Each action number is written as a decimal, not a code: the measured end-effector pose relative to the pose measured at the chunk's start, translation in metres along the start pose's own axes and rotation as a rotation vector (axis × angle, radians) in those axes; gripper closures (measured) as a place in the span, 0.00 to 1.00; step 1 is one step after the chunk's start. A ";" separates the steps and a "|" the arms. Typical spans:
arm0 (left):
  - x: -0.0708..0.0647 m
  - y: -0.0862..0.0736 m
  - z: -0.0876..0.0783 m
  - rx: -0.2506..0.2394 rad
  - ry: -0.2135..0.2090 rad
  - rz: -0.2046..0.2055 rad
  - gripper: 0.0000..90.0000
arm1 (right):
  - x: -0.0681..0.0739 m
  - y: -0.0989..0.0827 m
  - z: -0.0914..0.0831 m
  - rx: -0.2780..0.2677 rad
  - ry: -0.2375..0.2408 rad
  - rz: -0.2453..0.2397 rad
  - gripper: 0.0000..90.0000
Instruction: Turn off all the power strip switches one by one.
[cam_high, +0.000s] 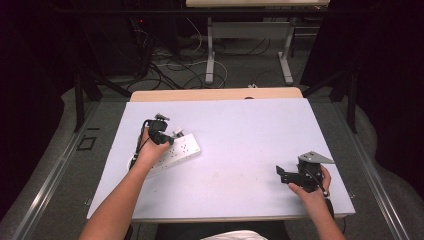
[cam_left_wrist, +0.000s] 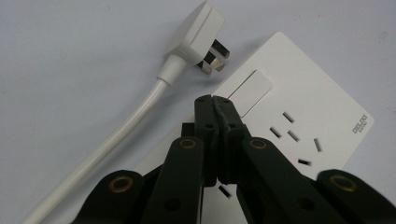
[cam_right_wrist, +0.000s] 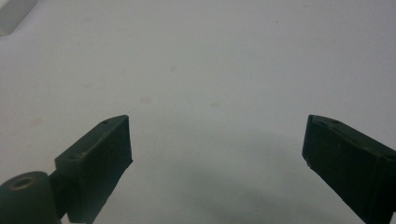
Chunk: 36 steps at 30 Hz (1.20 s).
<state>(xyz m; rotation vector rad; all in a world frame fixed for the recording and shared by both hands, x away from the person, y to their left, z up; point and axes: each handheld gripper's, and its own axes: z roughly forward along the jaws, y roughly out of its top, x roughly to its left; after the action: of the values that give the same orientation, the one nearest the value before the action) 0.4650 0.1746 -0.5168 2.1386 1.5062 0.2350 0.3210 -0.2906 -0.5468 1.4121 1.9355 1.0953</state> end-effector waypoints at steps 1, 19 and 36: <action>0.000 0.000 0.000 -0.001 0.003 0.003 1.00 | 0.000 0.000 -0.001 0.004 -0.003 -0.001 0.09; -0.003 0.000 0.000 -0.006 0.016 -0.001 0.98 | -0.001 0.000 0.000 -0.001 -0.004 -0.003 0.09; -0.014 0.007 0.002 -0.022 0.001 0.009 0.95 | -0.002 0.000 0.001 -0.002 -0.001 -0.013 0.09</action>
<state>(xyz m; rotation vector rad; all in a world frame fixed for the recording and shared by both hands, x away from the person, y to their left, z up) 0.4663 0.1590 -0.5130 2.1291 1.4880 0.2554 0.3218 -0.2920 -0.5475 1.3961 1.9399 1.0906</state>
